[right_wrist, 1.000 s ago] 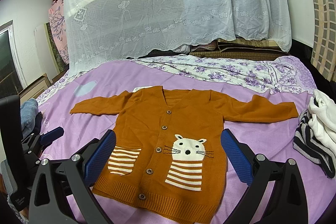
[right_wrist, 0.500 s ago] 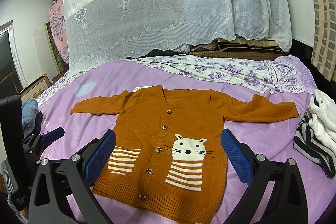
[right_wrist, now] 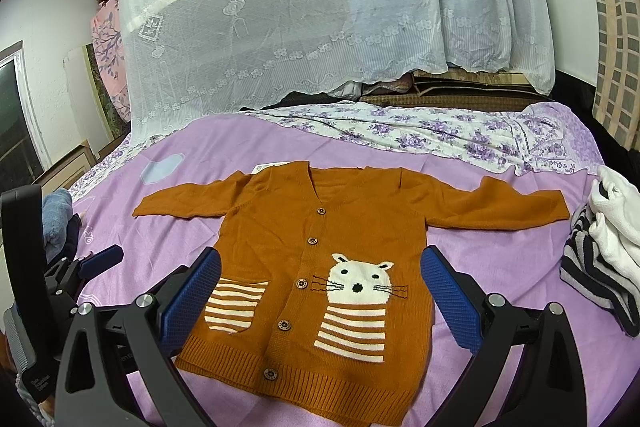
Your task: Fold small clothes
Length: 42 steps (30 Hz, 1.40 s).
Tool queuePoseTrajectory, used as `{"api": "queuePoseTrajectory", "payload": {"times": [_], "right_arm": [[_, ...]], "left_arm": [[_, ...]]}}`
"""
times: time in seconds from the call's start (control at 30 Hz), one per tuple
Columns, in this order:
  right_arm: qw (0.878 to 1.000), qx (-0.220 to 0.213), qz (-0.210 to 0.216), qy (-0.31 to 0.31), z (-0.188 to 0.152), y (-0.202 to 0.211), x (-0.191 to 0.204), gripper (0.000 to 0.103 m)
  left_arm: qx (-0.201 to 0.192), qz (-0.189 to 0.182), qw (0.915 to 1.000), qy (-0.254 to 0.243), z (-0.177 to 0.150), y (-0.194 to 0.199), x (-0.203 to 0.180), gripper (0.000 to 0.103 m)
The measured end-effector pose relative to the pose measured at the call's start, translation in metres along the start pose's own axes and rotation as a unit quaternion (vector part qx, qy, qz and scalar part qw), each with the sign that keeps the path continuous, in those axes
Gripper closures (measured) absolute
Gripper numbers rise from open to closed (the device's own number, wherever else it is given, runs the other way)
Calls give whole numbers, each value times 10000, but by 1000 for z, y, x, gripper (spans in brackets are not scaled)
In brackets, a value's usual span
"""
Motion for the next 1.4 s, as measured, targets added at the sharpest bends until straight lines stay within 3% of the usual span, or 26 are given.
{"api": "queuePoseTrajectory", "payload": {"times": [0.27, 0.37, 0.53, 0.67, 0.77, 0.9, 1.07, 1.17, 1.27, 1.4], "right_arm": [[10000, 8, -1, -5, -1, -1, -1, 3], [9999, 59, 7, -108, -10, -21, -9, 3], [9981, 335, 145, -502, -17, -55, -33, 3], [9926, 445, 191, -1113, -13, -84, -73, 3], [9842, 429, -29, -1719, -8, -102, -121, 3], [9618, 366, -411, -2682, -9, -114, -194, 7], [9397, 405, -585, -3345, -19, -127, -244, 11], [9239, 523, -542, -3751, -28, -143, -262, 14], [9106, 538, -622, -4051, -30, -156, -273, 16], [9092, 245, -898, -4059, -16, -161, -278, 17]], "left_arm": [[75, -6, 10000, 16, 0, -2, 1, 4], [149, -8, 9999, 63, -1, -8, 4, 4], [412, 69, 9989, 190, -4, -32, 15, 4], [600, 348, 9974, 185, 3, -59, 27, 4], [730, 489, 9960, 143, 10, -80, 36, 4], [843, 678, 9939, 204, 27, -105, 47, 4], [890, 508, 9933, 532, 57, -133, 43, 4], [959, 182, 9939, 519, 75, -151, 16, 4], [1037, 21, 9945, 173, 89, -170, -24, 4], [1172, -29, 9926, -314, 105, -199, -79, 4]]}}
Point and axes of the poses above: each gripper's, at about its wrist camera, not at the fingertips, and y roughly against the way its jaws point, x to its left, z to its top, the point moved 3 cm from there along -y, roughly the way its jaws point, and after that the axes turned 4 degrees about -z, right-handed, at the moved point
